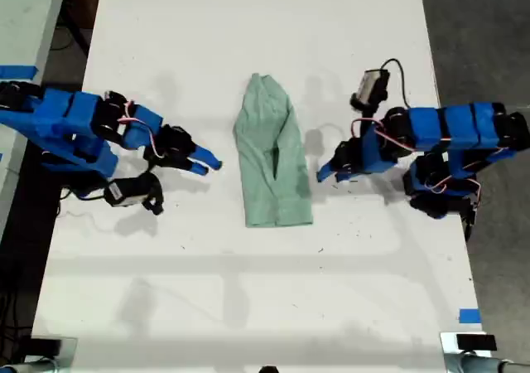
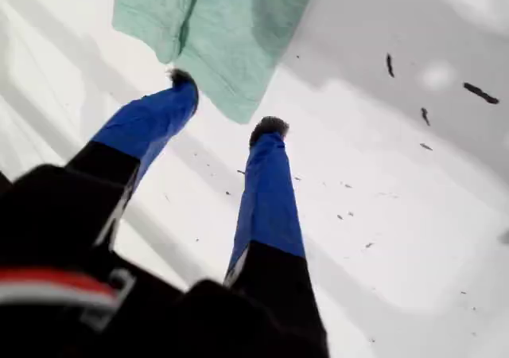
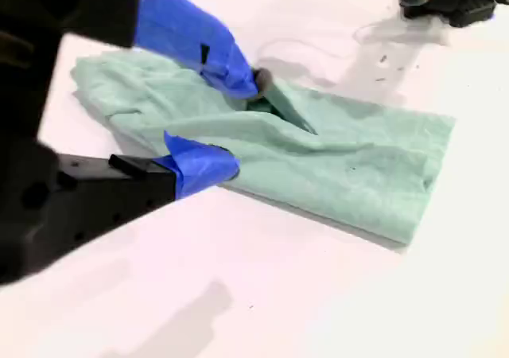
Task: Fold t shirt
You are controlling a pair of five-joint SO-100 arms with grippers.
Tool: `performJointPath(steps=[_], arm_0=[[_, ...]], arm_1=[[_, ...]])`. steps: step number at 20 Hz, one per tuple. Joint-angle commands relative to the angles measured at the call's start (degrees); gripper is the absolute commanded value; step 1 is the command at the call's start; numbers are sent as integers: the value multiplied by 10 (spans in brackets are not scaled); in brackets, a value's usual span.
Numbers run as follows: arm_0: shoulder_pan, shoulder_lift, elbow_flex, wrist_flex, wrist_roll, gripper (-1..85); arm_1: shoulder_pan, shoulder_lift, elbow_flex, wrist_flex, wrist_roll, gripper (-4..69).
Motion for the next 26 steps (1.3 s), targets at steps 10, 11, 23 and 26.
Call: performJointPath(steps=[10,11,23,26], arm_0=[[48,-678,-696,208,-23,212],[45,-682,-695,220,-34,210],[46,-729,-700,207,-30,-2],[47,-729,-700,202,-30,-2]], arm_1=[[-54,-185,-37,-130,22,221],[-55,-186,-36,-133,20,221],[-70,-236,-1,-216,24,224],[-65,-302,11,-277,3,17]])
